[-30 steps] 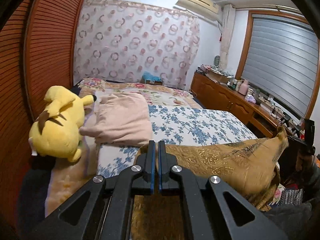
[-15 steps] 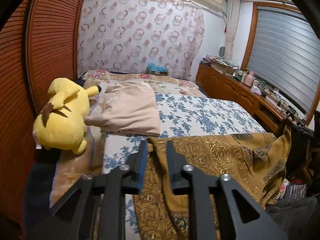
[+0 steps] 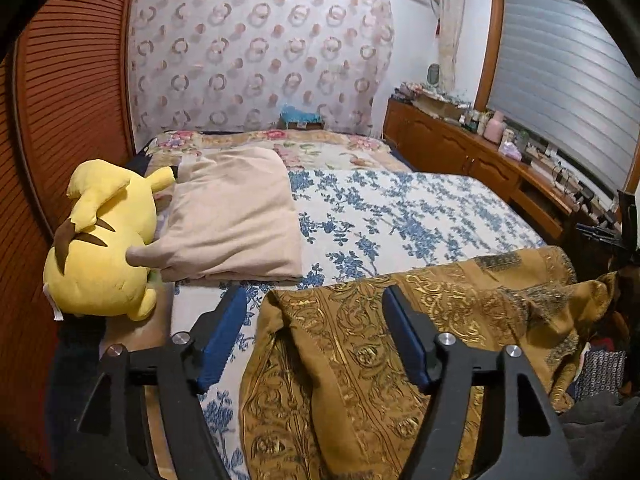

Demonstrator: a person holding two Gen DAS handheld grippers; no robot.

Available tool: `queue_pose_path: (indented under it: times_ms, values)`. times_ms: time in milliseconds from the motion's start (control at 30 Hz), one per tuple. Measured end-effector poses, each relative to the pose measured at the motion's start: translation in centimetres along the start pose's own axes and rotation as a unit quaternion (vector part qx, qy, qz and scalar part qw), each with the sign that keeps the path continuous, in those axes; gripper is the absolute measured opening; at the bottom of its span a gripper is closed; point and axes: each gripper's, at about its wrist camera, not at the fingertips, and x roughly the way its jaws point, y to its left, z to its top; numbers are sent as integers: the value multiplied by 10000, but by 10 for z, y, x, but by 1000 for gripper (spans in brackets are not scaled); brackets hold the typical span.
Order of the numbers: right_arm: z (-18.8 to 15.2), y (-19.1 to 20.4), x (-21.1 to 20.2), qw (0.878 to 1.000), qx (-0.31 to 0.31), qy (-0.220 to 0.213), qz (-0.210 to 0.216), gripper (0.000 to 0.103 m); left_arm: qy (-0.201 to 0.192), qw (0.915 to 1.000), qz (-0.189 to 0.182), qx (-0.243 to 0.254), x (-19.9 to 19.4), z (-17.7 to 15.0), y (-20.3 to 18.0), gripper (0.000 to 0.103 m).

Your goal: Fold small clothes

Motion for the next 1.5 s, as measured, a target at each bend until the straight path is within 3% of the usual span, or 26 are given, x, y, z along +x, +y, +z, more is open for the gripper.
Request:
queue_pose_path:
  times_ms: [233, 467, 733, 1033, 1167, 1500]
  values:
    - [7, -1, 19, 9995, 36, 269, 146, 49, 348, 9991, 245, -43, 34, 2, 6, 71]
    - [3, -8, 39, 9984, -16, 571, -27, 49, 756, 9961, 431, -139, 65, -4, 20, 71]
    - [-4, -18, 50, 9975, 97, 706, 15, 50, 1032, 9935, 405, -265, 81, -18, 24, 71]
    - [-7, -19, 62, 9967, 186, 787, -14, 57, 974, 9940, 476, -174, 83, -21, 22, 72]
    - [-7, -22, 63, 9960, 241, 747, -422, 59, 974, 9939, 482, -168, 83, -21, 22, 72]
    - [-9, -30, 66, 9952, 477, 854, -14, 59, 970, 9939, 487, -176, 83, -21, 22, 73]
